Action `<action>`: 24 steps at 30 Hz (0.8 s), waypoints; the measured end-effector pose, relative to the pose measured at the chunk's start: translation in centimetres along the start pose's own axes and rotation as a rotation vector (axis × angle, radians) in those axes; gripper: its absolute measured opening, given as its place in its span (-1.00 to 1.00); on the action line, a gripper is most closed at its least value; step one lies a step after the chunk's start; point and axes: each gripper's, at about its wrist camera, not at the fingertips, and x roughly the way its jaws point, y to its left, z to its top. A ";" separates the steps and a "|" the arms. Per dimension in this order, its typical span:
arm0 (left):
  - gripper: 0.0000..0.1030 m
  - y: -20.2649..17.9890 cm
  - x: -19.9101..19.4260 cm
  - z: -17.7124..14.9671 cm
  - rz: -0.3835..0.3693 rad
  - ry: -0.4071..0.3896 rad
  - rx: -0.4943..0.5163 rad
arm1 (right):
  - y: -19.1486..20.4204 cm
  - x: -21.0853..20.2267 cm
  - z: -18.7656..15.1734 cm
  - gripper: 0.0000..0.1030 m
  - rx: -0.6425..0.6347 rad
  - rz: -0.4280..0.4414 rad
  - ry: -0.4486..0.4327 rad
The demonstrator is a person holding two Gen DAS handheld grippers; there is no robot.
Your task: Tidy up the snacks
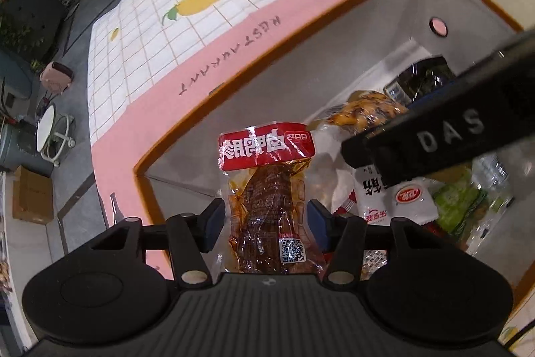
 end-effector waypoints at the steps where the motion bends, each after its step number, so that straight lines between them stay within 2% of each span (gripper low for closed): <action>1: 0.20 -0.1 0.2 0.0 0.003 0.002 0.008 | 0.0 0.3 0.1 0.26 0.001 -0.001 0.004; 8: 0.26 0.1 1.7 -0.3 -0.014 0.010 -0.007 | 0.2 1.7 0.4 0.26 -0.008 0.000 0.032; 12: 0.33 0.2 1.7 -0.6 -0.036 -0.022 -0.015 | 0.2 1.7 0.3 0.26 -0.017 -0.007 0.036; 14: 0.48 0.5 1.6 -0.8 -0.049 -0.039 -0.022 | 0.4 1.7 0.4 0.26 -0.020 -0.012 0.040; 16: 0.52 0.8 1.5 -1.1 -0.060 -0.047 -0.035 | 0.5 1.7 0.5 0.26 -0.029 -0.020 0.043; 24: 0.51 3.1 -1.7 -2.2 -0.095 -0.135 -0.128 | 1.6 1.8 0.7 0.26 -0.036 -0.029 0.055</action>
